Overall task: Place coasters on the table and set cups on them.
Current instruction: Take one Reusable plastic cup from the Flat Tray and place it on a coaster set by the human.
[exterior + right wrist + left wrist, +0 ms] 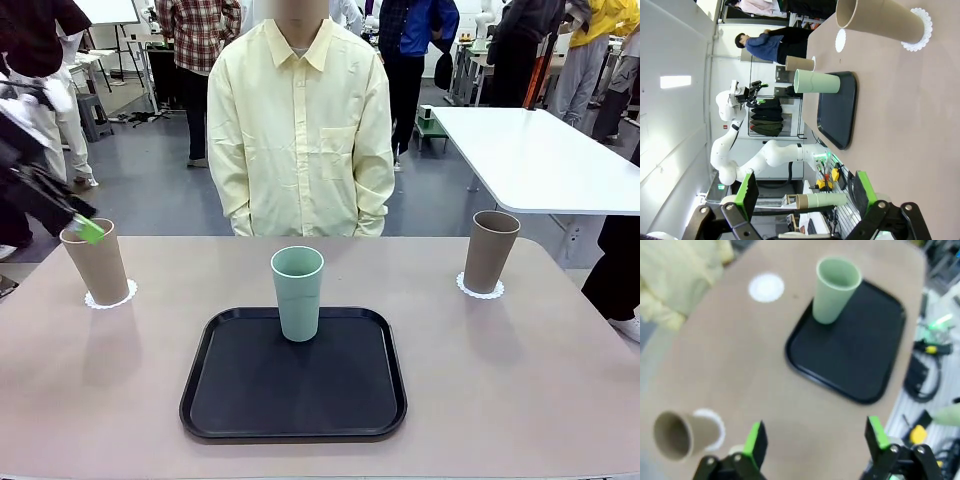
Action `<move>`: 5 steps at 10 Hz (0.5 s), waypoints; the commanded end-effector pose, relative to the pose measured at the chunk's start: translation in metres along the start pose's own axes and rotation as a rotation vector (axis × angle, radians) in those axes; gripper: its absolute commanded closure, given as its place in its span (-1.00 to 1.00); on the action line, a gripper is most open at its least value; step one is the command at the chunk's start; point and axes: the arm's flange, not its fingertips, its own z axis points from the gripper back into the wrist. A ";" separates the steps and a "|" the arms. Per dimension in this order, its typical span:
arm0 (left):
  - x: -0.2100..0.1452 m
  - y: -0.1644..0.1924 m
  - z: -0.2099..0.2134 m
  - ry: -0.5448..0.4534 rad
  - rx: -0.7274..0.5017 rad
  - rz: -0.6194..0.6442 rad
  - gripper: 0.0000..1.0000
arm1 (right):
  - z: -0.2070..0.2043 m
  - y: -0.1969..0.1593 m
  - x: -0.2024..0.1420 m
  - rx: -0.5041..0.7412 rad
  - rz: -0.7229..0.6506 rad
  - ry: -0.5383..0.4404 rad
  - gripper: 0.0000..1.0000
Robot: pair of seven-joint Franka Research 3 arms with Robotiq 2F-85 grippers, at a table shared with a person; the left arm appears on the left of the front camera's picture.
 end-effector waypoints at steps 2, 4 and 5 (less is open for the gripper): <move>0.029 -0.001 -0.062 0.090 0.036 -0.078 -1.00 | 0.001 0.000 -0.001 -0.003 -0.002 0.003 -1.00; 0.046 0.009 -0.096 0.168 0.028 -0.123 -1.00 | 0.001 0.000 -0.001 -0.003 -0.002 0.003 -1.00; 0.048 0.010 -0.105 0.188 0.020 -0.140 -1.00 | 0.001 0.000 -0.001 -0.003 -0.002 0.003 -1.00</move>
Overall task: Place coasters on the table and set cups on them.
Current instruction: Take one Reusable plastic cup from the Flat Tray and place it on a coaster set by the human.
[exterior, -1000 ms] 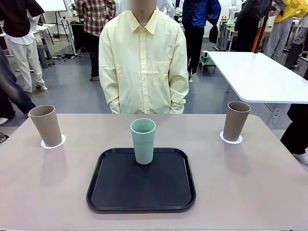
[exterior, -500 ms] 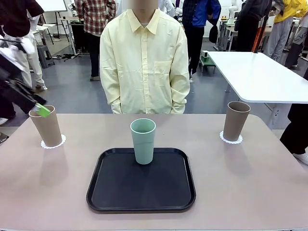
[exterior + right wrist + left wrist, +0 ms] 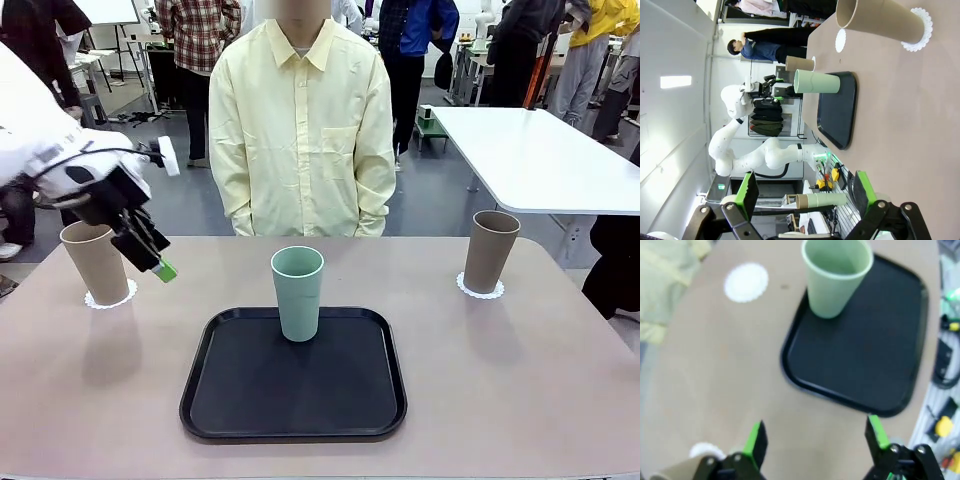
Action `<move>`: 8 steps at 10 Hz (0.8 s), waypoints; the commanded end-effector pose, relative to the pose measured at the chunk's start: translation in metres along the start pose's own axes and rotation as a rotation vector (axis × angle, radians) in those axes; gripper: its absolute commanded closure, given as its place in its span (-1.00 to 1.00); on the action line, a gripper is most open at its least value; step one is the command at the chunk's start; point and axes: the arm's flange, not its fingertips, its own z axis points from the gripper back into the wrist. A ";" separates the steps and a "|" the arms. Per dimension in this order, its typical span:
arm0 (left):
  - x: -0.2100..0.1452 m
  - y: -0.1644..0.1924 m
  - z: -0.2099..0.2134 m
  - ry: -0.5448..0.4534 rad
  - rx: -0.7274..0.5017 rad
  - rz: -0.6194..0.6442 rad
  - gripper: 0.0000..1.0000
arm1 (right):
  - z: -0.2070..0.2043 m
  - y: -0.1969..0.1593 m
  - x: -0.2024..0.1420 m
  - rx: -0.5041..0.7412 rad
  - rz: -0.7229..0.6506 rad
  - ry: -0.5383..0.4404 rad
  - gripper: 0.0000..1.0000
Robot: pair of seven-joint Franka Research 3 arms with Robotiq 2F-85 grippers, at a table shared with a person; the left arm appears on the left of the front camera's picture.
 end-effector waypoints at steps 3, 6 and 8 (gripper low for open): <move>0.003 0.006 -0.009 0.027 -0.009 -0.014 -1.00 | 0.001 0.000 -0.001 -0.003 -0.002 0.003 -1.00; 0.003 0.006 -0.009 0.027 -0.009 -0.014 -1.00 | 0.001 0.000 -0.001 -0.003 -0.002 0.003 -1.00; 0.003 0.009 -0.009 0.023 -0.022 -0.017 -1.00 | 0.001 0.000 -0.001 -0.003 -0.002 0.003 -1.00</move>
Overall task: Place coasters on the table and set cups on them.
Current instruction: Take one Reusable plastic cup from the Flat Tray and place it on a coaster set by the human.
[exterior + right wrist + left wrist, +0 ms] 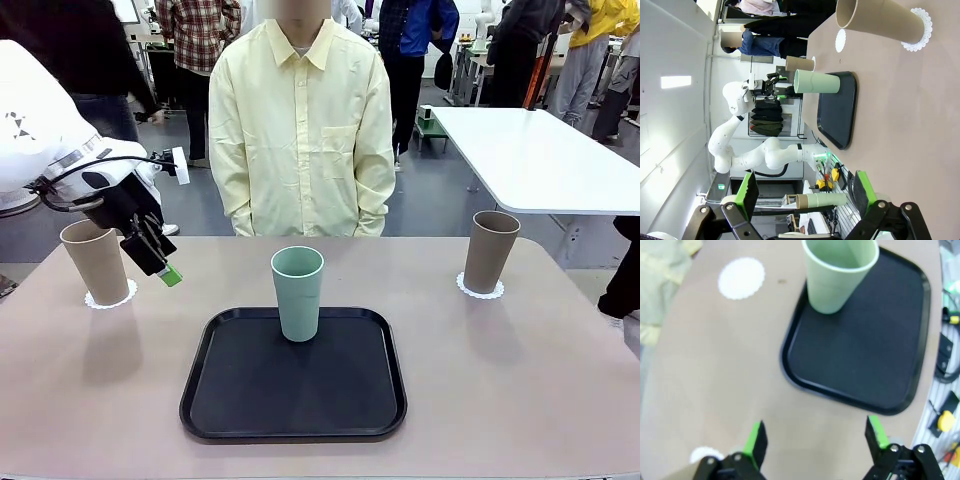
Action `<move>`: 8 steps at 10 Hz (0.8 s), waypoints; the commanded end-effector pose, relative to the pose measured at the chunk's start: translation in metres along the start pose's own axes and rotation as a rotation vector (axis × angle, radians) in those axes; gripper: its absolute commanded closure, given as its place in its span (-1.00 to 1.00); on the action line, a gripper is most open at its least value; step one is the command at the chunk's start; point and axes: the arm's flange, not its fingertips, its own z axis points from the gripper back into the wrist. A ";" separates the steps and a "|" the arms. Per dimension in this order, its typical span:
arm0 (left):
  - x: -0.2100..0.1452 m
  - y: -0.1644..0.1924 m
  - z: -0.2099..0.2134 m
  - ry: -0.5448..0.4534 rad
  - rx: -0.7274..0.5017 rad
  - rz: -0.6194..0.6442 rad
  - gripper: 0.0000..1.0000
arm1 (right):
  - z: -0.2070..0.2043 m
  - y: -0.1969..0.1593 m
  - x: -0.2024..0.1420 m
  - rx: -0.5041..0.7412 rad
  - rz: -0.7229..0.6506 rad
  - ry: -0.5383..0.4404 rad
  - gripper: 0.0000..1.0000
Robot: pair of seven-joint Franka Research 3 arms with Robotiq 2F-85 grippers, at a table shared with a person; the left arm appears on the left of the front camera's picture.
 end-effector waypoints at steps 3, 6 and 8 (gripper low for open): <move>0.029 0.011 -0.016 -0.317 -0.129 -0.295 -1.00 | 0.001 0.000 -0.001 -0.003 -0.002 0.003 -1.00; 0.027 0.025 -0.038 -0.569 -0.228 -0.415 -1.00 | 0.001 0.000 -0.001 -0.003 -0.002 0.003 -1.00; 0.008 0.039 -0.055 -0.709 -0.343 -0.379 -1.00 | 0.001 0.000 -0.001 -0.003 -0.002 0.003 -1.00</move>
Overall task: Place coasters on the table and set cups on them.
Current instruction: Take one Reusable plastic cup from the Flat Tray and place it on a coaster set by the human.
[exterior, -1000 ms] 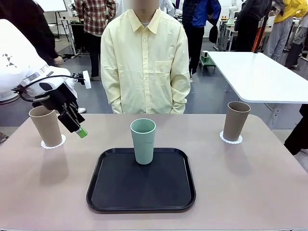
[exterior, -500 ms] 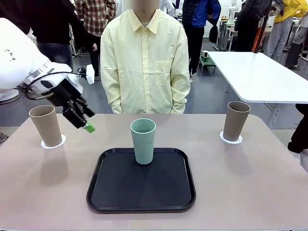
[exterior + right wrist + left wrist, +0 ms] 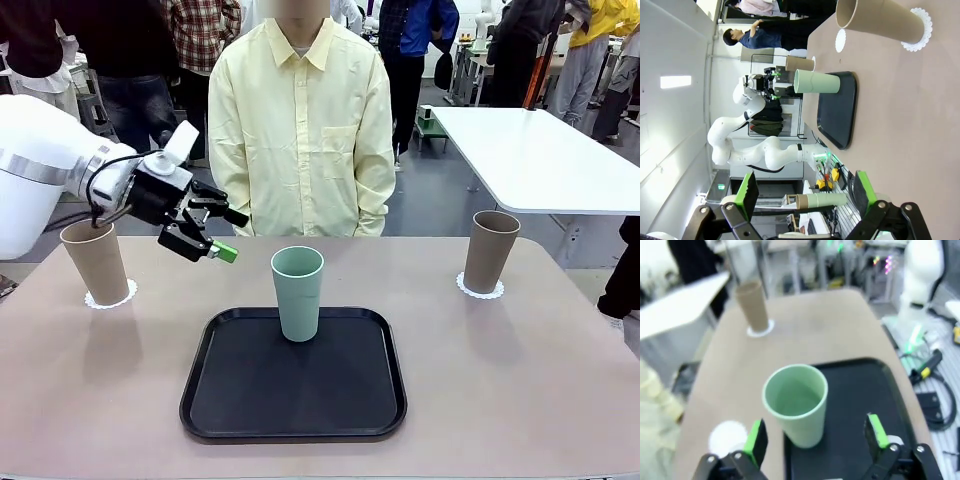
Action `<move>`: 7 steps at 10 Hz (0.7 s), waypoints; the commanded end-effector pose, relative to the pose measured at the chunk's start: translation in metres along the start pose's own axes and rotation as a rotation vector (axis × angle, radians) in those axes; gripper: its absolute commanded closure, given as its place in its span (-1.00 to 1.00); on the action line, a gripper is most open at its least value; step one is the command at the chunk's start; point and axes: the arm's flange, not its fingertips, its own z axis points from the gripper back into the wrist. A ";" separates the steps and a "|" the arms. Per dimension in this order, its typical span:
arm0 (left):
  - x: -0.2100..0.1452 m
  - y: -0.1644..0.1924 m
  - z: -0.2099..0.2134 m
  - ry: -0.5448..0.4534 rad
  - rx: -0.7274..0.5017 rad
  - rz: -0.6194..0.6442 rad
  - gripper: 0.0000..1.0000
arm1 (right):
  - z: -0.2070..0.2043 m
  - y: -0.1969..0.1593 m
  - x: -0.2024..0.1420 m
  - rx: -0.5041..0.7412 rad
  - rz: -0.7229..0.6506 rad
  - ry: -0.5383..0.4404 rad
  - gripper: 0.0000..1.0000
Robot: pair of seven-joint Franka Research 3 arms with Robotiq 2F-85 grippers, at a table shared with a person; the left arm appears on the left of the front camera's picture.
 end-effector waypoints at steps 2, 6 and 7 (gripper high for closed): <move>-0.048 0.011 0.003 -0.132 -0.053 0.056 -1.00 | 0.001 0.000 -0.001 -0.003 -0.002 0.004 -1.00; -0.069 0.008 -0.018 -0.049 -0.033 0.036 -1.00 | 0.001 0.000 -0.001 -0.003 -0.002 0.004 -1.00; -0.067 0.005 -0.022 -0.018 -0.007 0.023 -1.00 | 0.001 0.000 -0.001 -0.003 -0.002 0.004 -1.00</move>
